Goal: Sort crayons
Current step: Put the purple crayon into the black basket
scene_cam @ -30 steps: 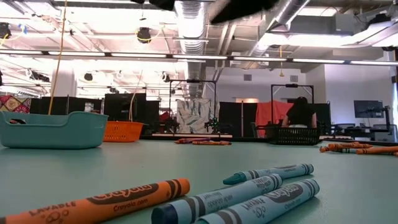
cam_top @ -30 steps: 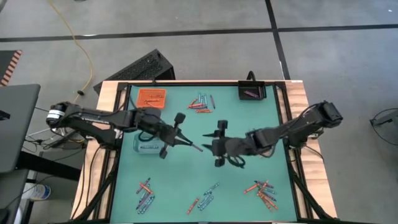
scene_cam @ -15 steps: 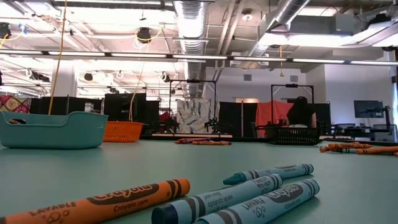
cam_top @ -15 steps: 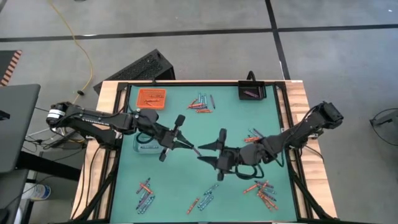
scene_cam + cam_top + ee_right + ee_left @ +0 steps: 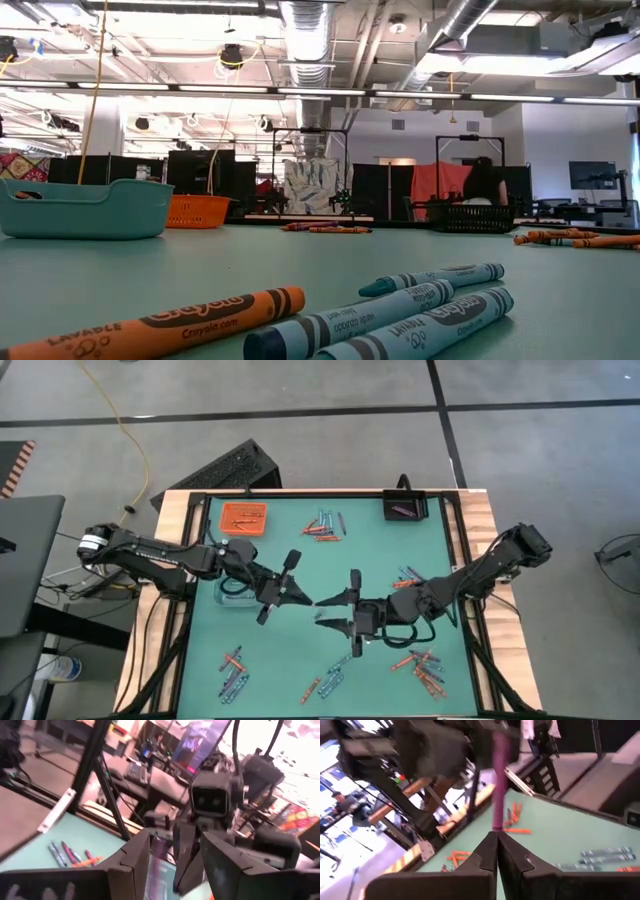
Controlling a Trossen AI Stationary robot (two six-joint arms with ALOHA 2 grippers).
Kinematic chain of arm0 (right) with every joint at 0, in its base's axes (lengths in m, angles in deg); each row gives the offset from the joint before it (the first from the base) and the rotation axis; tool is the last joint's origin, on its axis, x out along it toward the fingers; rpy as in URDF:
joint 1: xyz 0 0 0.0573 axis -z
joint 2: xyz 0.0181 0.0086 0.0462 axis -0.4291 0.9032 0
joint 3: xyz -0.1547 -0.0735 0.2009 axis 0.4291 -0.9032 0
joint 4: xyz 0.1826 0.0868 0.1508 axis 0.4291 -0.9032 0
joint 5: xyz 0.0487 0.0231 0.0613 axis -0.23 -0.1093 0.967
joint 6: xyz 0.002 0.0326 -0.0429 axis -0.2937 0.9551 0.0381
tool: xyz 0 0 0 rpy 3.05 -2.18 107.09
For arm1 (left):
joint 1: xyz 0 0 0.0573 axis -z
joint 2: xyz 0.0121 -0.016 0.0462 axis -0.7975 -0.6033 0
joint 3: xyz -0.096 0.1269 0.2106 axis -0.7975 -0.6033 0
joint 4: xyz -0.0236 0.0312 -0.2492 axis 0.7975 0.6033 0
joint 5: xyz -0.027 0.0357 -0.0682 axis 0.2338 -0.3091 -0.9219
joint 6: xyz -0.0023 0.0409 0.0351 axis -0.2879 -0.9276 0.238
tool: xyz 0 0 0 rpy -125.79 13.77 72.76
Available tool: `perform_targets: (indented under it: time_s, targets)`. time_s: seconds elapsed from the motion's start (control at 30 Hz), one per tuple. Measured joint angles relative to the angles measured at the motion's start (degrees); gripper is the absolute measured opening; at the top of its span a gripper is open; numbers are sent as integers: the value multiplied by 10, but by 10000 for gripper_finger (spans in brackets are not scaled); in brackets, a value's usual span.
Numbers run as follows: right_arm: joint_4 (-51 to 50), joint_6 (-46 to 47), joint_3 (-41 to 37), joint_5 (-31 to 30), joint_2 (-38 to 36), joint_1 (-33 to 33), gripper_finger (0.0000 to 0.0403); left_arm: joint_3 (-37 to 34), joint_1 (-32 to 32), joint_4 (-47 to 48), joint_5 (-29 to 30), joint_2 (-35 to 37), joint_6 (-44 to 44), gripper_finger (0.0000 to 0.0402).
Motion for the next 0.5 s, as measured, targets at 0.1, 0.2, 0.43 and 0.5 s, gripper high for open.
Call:
perform_targets:
  time_s: [0.1,0.2,0.43,0.5]
  targets:
    - [-4,12,0,10,0,5,172,0,5,-16,6,1,-10,3]
    - [-10,19,0,10,0,7,156,0,5,-21,6,1,-11,2]
    - [-145,85,0,-20,-13,12,110,0,5,27,17,1,-3,1]
    - [-237,144,0,-26,-23,19,110,0,5,56,23,1,8,1]
